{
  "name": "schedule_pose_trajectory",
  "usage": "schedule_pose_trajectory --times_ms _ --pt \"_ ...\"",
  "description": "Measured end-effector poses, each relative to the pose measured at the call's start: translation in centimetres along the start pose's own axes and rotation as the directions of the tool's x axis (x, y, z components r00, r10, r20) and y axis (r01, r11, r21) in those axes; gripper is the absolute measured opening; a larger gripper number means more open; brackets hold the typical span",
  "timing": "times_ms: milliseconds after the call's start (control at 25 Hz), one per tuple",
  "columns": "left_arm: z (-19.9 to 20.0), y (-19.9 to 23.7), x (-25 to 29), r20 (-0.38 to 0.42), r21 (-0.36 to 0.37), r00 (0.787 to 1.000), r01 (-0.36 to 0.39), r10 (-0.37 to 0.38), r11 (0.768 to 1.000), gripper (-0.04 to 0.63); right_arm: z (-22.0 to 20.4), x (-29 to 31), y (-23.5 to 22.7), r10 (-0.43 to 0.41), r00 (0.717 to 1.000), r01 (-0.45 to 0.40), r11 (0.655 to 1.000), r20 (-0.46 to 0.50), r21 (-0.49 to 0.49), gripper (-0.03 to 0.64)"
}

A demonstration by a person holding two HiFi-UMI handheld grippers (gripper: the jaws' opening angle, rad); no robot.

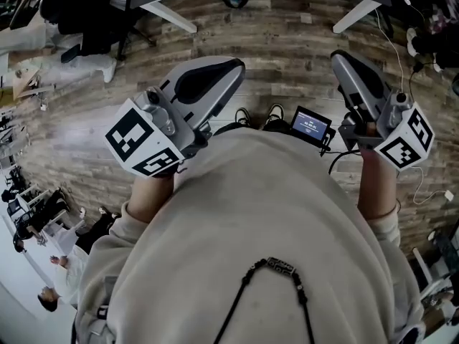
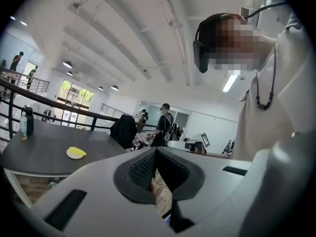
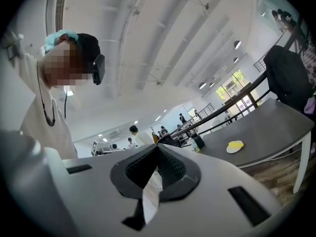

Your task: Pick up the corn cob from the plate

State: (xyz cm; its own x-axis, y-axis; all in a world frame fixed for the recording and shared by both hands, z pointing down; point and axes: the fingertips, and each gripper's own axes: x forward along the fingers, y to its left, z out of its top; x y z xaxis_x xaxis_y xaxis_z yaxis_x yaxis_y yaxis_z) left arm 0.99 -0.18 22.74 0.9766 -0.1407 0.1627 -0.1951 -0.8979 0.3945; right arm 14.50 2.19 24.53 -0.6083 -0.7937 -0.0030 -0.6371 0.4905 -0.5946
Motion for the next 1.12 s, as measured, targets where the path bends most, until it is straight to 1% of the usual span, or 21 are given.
schedule_pose_trajectory --times_ms 120,280,400,520,600,720,840,960,1000,1120 --pt "-0.5 0.8 0.1 0.000 -0.005 1.000 0.011 -0.011 1.000 0.006 -0.8 -0.2 -0.9 -0.017 1.000 0.017 0.999 -0.003 0.031 0.014" --pt "0.8 2.9 -0.1 0.033 -0.008 0.999 0.037 -0.037 0.999 0.006 -0.9 0.4 -1.9 -0.066 0.998 0.067 0.996 -0.010 0.051 0.014" --pt "1.0 3.2 0.1 0.054 0.001 0.995 0.081 -0.081 0.997 0.006 -0.9 0.1 -1.9 -0.104 0.995 0.104 0.994 -0.006 0.023 0.014" --pt "0.5 2.8 0.5 0.053 0.016 0.991 0.126 -0.126 0.992 0.006 -1.1 -0.4 -1.6 -0.149 0.989 0.149 0.988 0.009 -0.031 0.014" --pt "0.6 3.1 0.9 0.053 0.019 0.986 0.154 -0.155 0.988 0.006 -1.0 -0.4 -1.5 -0.175 0.984 0.176 0.983 0.020 -0.048 0.014" --pt "1.4 3.8 1.6 0.063 0.023 0.976 0.208 -0.209 0.978 0.006 -0.6 -0.5 -1.2 -0.221 0.974 0.224 0.974 0.048 -0.046 0.014" --pt "2.5 5.4 2.7 0.071 0.030 0.963 0.258 -0.259 0.966 0.006 0.5 -0.1 -1.5 -0.267 0.961 0.272 0.960 0.070 -0.073 0.014" --pt "1.4 6.4 3.7 0.016 -0.013 0.951 0.310 -0.310 0.951 0.006 1.5 0.2 -1.6 -0.311 0.946 0.320 0.941 0.095 -0.108 0.014" --pt "1.0 6.6 3.9 0.001 -0.017 0.946 0.325 -0.325 0.946 0.006 1.8 0.2 -1.6 -0.323 0.941 0.334 0.935 0.106 -0.116 0.014" --pt "0.9 6.8 4.6 0.006 -0.005 0.930 0.367 -0.367 0.930 0.006 2.4 0.0 -1.7 -0.347 0.928 0.365 0.921 0.136 -0.137 0.014"
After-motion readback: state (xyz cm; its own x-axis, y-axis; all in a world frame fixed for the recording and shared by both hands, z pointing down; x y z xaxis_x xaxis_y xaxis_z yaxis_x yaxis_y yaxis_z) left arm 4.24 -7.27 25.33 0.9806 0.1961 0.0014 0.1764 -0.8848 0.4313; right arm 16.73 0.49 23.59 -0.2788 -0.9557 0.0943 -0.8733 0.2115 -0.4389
